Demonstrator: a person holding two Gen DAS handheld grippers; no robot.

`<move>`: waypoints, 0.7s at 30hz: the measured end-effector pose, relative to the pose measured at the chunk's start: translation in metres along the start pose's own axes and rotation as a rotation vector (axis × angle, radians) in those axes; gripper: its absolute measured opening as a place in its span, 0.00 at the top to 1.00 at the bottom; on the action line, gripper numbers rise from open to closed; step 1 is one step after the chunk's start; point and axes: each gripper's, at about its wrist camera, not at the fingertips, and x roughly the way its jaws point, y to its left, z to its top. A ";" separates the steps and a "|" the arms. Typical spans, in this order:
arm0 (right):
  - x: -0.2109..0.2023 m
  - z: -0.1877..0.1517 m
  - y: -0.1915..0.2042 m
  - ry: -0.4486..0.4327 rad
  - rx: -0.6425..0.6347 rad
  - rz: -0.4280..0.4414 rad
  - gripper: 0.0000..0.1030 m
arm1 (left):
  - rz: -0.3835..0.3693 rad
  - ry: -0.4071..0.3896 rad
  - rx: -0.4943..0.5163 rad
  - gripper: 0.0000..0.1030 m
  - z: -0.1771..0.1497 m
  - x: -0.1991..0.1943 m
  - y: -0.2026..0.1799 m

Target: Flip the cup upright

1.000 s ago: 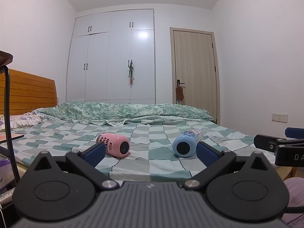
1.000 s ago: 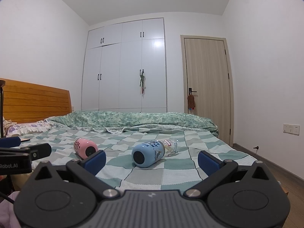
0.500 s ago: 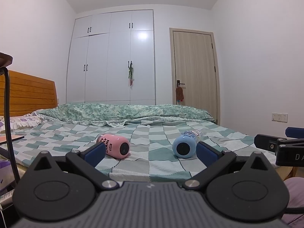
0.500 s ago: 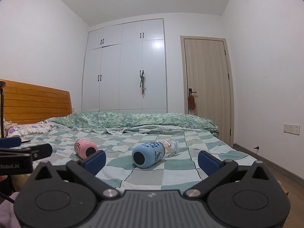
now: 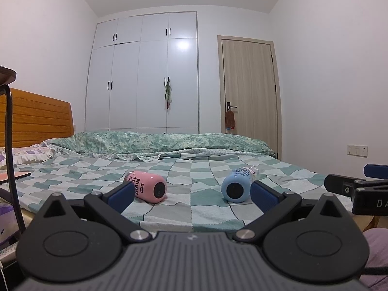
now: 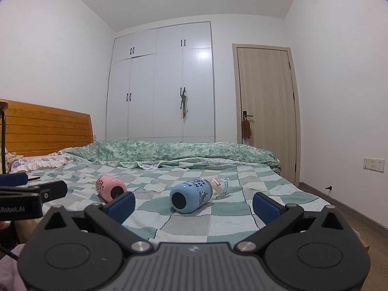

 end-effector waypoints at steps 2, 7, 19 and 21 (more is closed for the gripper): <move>0.009 0.005 0.001 0.011 -0.011 0.009 0.00 | 0.003 0.007 -0.005 0.00 0.004 0.007 0.004; 0.052 0.019 0.010 0.056 -0.055 0.084 0.00 | 0.007 0.032 -0.022 0.00 0.015 0.044 0.023; 0.256 0.060 0.110 0.244 -0.221 0.342 0.00 | 0.070 0.133 0.036 0.00 0.026 0.179 0.121; 0.288 0.062 0.132 0.288 -0.247 0.365 0.00 | 0.078 0.165 0.043 0.00 0.022 0.199 0.137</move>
